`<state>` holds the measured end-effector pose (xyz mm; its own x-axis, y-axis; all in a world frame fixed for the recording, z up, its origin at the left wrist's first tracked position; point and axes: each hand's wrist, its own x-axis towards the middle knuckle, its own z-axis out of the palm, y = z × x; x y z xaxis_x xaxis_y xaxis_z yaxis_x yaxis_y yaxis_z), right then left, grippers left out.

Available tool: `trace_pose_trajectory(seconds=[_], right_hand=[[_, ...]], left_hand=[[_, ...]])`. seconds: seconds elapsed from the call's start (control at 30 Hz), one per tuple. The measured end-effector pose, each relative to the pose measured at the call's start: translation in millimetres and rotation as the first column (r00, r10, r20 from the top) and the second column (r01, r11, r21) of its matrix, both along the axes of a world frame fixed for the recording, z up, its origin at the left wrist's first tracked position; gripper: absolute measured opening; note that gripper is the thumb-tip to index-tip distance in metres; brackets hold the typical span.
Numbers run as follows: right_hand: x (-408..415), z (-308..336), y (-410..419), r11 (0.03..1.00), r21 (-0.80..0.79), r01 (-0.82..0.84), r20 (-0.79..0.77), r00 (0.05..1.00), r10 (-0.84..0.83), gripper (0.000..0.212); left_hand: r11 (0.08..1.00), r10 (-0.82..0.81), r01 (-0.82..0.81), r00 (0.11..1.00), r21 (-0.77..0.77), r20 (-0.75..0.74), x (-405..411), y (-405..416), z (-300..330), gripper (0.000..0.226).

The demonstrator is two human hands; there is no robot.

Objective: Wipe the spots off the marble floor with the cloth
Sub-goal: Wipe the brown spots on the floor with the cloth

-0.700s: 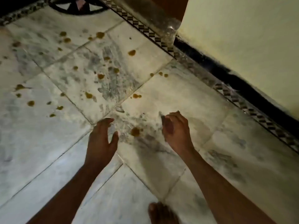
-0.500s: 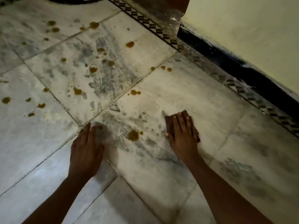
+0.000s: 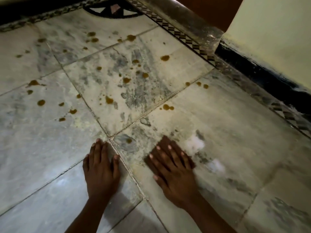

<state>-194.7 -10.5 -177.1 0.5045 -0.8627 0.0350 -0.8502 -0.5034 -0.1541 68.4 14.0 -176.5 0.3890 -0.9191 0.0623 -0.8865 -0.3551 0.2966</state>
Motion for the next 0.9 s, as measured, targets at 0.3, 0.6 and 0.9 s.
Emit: trace_pose_trajectory(seconds=[0.3, 0.6, 0.9], right_hand=[[75, -11, -81, 0.896, 0.005, 0.445, 0.074, 0.893, -0.444, 0.056], [50, -4, -19, 0.975, -0.014, 0.220, 0.019, 0.975, -0.220, 0.055], [186, -1, -27, 0.999, 0.023, -0.033, 0.005, 0.999, 0.033, 0.058]], left_hand=[[0.987, -0.113, 0.107, 0.993, -0.123, -0.043, 45, -3, 0, 0.059], [0.942, 0.330, -0.327, 0.943, -0.075, 0.031, 140, -13, -5, 0.080], [0.925, 0.379, -0.376, 0.924, -0.054, 0.058, 137, -16, -6, 0.075]])
